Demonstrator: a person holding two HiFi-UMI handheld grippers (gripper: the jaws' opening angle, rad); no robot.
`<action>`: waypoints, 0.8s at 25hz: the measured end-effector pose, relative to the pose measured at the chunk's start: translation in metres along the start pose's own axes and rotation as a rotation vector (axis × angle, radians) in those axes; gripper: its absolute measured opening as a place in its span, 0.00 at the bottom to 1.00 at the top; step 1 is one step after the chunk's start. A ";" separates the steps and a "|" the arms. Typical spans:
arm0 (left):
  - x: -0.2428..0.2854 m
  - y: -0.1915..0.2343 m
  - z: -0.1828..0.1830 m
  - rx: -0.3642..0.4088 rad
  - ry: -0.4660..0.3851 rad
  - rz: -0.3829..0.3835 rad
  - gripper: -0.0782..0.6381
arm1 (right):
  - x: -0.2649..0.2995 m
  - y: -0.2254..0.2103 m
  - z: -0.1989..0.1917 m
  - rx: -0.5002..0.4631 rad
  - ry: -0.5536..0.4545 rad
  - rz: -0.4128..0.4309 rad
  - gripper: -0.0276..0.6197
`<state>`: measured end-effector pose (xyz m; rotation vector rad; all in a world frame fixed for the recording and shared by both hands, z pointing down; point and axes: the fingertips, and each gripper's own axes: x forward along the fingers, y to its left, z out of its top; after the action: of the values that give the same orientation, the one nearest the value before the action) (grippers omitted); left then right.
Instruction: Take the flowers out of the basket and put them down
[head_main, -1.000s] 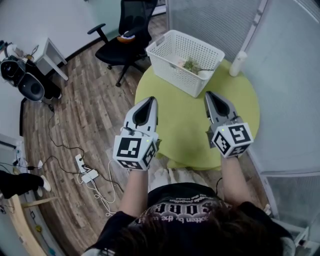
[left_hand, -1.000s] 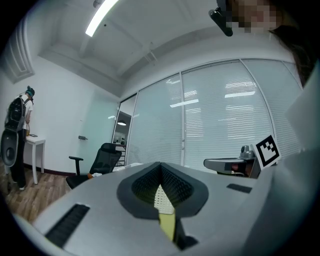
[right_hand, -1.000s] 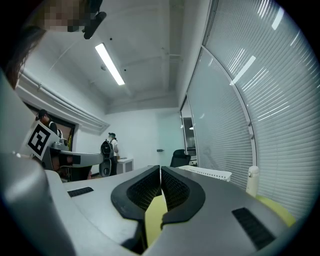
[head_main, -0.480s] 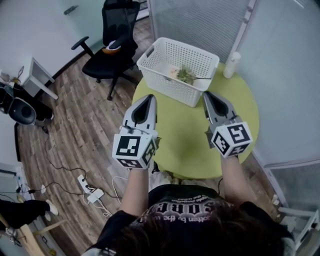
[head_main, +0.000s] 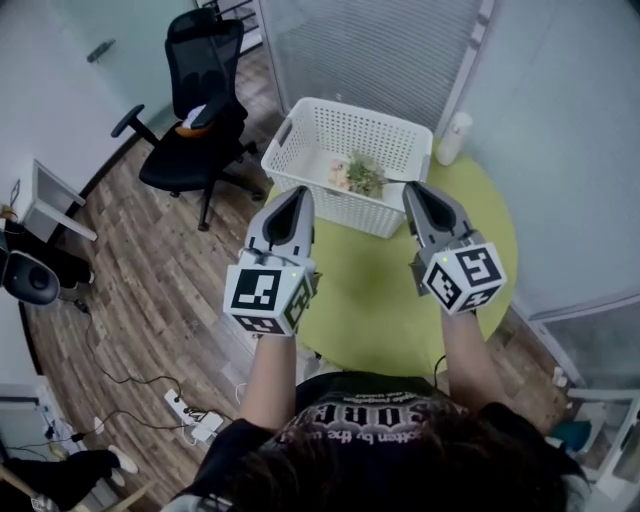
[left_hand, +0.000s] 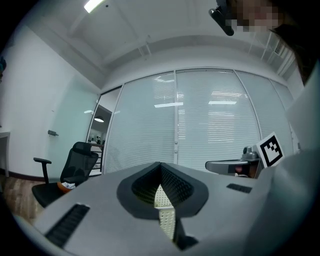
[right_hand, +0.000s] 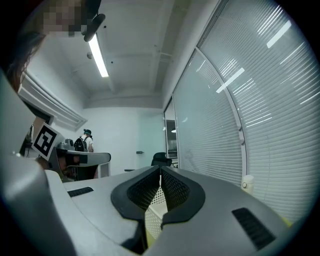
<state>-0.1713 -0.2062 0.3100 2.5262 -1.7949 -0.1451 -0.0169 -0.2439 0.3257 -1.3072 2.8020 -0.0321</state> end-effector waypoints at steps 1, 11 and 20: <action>0.005 0.004 0.000 0.000 0.001 -0.008 0.10 | 0.005 -0.001 0.001 -0.002 0.001 -0.004 0.09; 0.045 0.035 -0.002 -0.008 0.023 -0.091 0.10 | 0.054 -0.016 0.002 0.015 0.005 -0.050 0.09; 0.079 0.055 -0.008 0.005 0.057 -0.165 0.11 | 0.099 -0.033 0.000 0.009 0.027 -0.075 0.09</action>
<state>-0.1964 -0.2995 0.3181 2.6511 -1.5684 -0.0732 -0.0548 -0.3407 0.3235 -1.4194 2.7704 -0.0647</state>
